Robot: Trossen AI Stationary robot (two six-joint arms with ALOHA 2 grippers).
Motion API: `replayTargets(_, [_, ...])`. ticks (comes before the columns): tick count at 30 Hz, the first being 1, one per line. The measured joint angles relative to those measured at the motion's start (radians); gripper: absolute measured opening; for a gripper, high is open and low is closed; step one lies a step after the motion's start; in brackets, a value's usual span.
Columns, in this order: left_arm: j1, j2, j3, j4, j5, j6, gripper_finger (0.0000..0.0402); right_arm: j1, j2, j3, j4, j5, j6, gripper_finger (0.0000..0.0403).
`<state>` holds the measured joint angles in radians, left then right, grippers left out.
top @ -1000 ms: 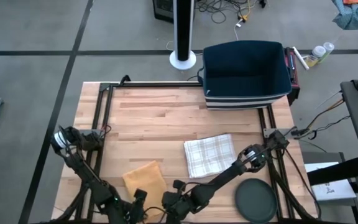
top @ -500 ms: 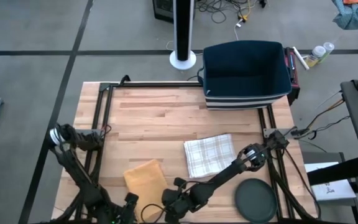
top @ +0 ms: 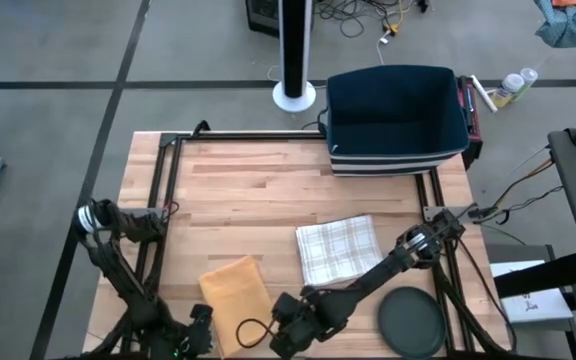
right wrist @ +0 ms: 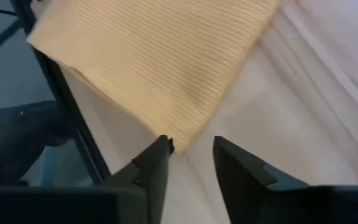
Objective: Fold kitchen towel into neat rectangle
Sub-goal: Fold the orange towel
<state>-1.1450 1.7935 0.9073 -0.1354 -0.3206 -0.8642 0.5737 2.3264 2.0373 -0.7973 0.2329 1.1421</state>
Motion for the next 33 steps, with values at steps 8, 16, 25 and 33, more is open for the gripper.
replayTargets(8, [0.065, 0.109, 0.005, 0.244, -0.020, 0.083, 0.0037, 0.005, -0.067, 0.000, -0.183, 0.028, 0.055, 0.0180])
replayTargets(16, [0.233, 0.125, 0.017, 0.407, -0.040, 0.344, 0.0037, 0.029, -0.222, -0.017, -0.493, 0.115, 0.197, 0.0181])
replayTargets(25, [0.235, -0.083, 0.012, 0.166, 0.152, 0.438, 0.0037, 0.030, -0.297, -0.138, -0.382, 0.144, 0.159, 0.0181])
replayTargets(33, [0.364, -0.343, -0.142, 0.024, -0.127, 0.460, 0.0037, -0.017, -0.220, -0.321, 0.335, 0.191, -0.104, 0.0181])
